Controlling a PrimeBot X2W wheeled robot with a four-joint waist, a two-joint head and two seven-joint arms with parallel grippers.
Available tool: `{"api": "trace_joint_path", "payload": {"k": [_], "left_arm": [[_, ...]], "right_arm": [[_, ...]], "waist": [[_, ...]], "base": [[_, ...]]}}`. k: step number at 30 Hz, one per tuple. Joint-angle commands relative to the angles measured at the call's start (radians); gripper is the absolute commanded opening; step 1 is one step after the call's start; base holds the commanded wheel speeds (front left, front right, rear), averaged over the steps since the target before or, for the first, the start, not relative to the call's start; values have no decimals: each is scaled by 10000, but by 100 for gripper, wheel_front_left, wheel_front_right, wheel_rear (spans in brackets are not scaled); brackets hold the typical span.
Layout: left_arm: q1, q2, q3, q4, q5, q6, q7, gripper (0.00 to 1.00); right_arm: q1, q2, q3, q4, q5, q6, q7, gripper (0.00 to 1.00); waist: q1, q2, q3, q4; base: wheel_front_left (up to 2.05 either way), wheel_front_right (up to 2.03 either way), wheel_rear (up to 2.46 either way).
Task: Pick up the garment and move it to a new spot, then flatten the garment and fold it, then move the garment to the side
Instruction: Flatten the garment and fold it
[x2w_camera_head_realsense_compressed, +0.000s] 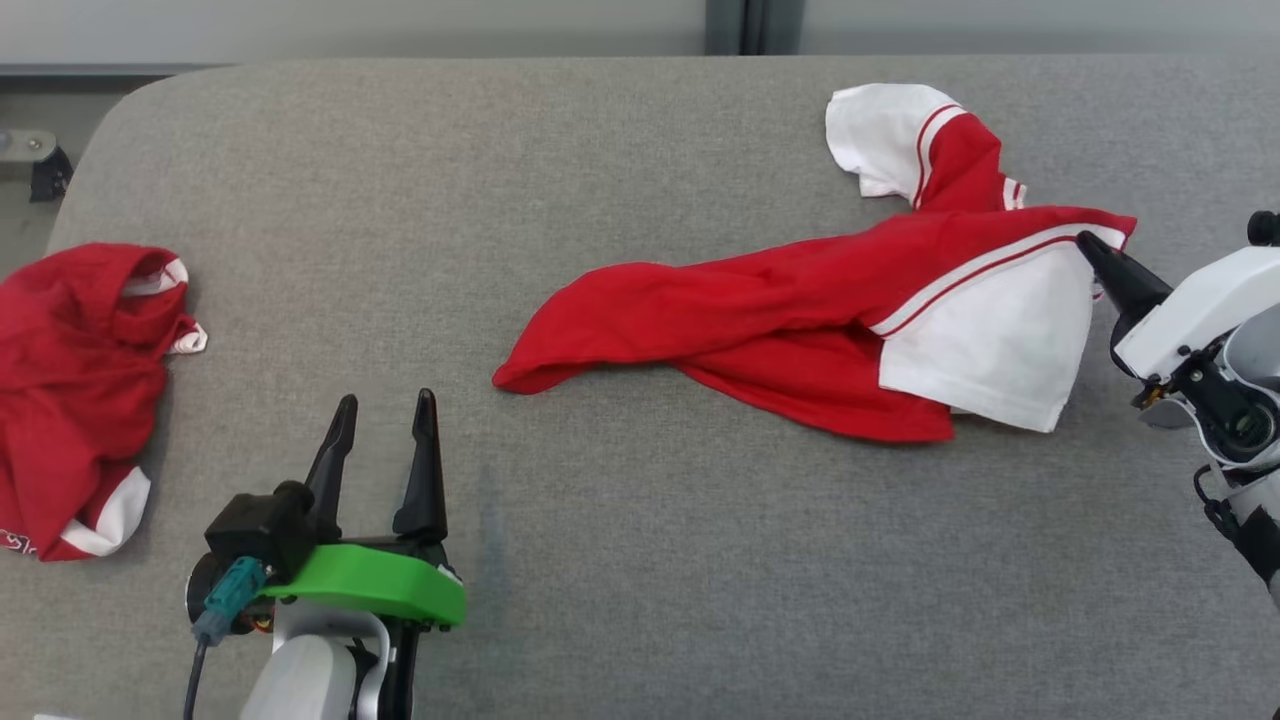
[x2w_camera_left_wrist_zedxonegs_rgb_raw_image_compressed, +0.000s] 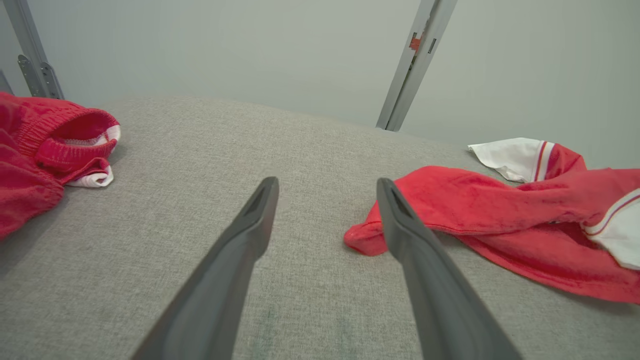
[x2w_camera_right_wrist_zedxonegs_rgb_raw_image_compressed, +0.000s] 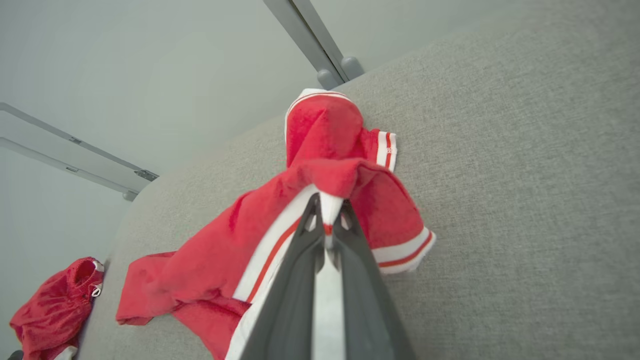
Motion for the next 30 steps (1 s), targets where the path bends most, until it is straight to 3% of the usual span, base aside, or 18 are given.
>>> {"api": "trace_joint_path", "payload": {"k": [1,2,3,9,21,27,30], "left_arm": [[-226,-62,71,50,71,-72,-30,100],[-259,-107,90,86,104,-116,-30,100],[-296,-145,128,142,133,-144,-30,100],[-266,-281,360,389,319,-305,-30,100],[316,-264,937,343,716,-482,-30,100],[573,-316,1032,120,927,-563,-30,100],[667,-352,1029,52,1028,-603,-30,100]], "right_arm": [[-320,-20,104,503,-157,4,40,9],[-492,23,166,855,-196,2,62,23],[-688,94,246,1243,-228,4,74,100],[-929,235,497,2041,-79,4,-945,100],[607,6,912,624,-531,4,-4372,100],[1878,392,1004,510,-887,2,-4674,100],[2300,653,1234,635,-763,4,-4302,100]], "waist": [[0,0,543,464],[0,0,591,502],[0,0,620,530],[0,0,353,396],[0,0,-833,-844],[0,0,-1145,-1000],[0,0,-1179,-954]], "base": [[0,0,0],[0,0,0],[0,0,0],[0,0,0],[0,0,0],[0,0,0],[0,0,0]]}}
